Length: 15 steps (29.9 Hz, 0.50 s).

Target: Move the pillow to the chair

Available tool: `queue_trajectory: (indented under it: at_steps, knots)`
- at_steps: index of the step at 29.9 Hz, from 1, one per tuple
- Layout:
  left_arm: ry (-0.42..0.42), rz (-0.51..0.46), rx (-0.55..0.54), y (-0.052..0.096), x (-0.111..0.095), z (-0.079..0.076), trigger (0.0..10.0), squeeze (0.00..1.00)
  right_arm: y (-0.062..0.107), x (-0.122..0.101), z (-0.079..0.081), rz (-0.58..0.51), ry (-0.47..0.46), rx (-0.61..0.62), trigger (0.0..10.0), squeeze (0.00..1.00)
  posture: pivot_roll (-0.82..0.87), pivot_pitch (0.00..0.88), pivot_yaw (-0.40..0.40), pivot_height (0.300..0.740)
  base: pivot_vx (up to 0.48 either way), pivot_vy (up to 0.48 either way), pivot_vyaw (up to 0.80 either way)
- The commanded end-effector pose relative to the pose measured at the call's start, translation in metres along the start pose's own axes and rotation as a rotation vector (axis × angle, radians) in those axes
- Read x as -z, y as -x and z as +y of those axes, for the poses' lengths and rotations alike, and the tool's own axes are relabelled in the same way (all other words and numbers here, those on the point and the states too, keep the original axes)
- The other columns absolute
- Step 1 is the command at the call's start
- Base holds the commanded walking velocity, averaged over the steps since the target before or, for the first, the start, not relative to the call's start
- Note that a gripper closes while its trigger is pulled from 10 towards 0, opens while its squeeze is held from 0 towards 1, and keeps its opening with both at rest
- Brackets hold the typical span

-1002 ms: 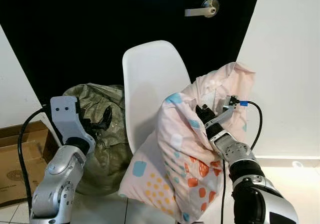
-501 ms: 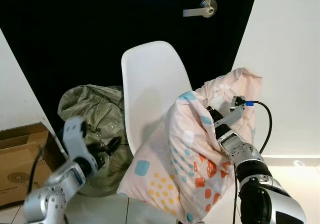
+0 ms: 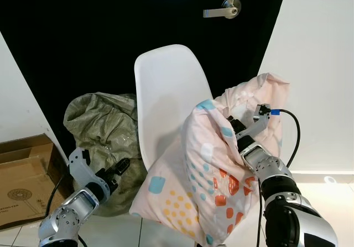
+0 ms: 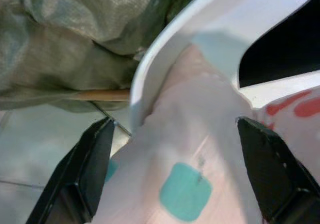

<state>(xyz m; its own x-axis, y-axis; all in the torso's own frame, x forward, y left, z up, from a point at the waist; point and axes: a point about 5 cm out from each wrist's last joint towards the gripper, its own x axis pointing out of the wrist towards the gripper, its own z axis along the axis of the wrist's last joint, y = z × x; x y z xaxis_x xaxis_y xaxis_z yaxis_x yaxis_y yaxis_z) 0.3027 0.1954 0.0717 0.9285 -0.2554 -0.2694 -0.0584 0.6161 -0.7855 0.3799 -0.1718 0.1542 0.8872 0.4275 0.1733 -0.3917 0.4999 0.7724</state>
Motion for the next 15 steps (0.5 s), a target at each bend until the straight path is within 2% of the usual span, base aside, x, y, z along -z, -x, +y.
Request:
queue_trajectory:
  at_steps: [1, 2, 5, 13, 14, 15]
  knots:
    - [0.052, 0.005, 0.027, -0.003, 0.006, 0.006, 10.0, 0.00, -0.004, 0.005, 0.007, 0.028, -0.015, -0.041, 10.0, 0.00, -0.15, 0.076, -0.007, 0.570, 0.000, 0.000, 0.00]
    - [0.064, 0.005, 0.080, -0.007, 0.006, 0.002, 10.0, 0.00, -0.004, 0.003, 0.009, 0.025, -0.013, -0.053, 10.0, 0.00, -0.15, 0.081, -0.008, 0.570, 0.000, 0.000, 0.00]
    - [0.083, 0.027, 0.134, -0.012, 0.008, -0.004, 10.0, 0.00, -0.005, 0.001, 0.012, 0.021, -0.011, -0.065, 10.0, 0.00, -0.16, 0.086, -0.009, 0.570, 0.000, 0.000, 0.00]
    - [0.111, 0.123, 0.120, -0.020, 0.025, 0.002, 10.0, 0.00, -0.007, -0.002, 0.019, 0.016, -0.005, -0.091, 10.0, 0.00, -0.17, 0.102, -0.010, 0.570, 0.000, 0.000, 0.00]
    - [0.166, 0.135, 0.110, -0.021, 0.029, 0.006, 10.0, 0.00, -0.007, -0.003, 0.022, 0.016, -0.006, -0.101, 10.0, 0.00, -0.18, 0.114, -0.011, 0.570, 0.000, 0.000, 0.00]
    - [0.183, 0.140, 0.101, -0.021, 0.031, 0.007, 10.0, 0.00, -0.007, -0.003, 0.023, 0.016, -0.006, -0.105, 10.0, 0.00, -0.18, 0.116, -0.011, 0.570, 0.000, 0.000, 0.00]
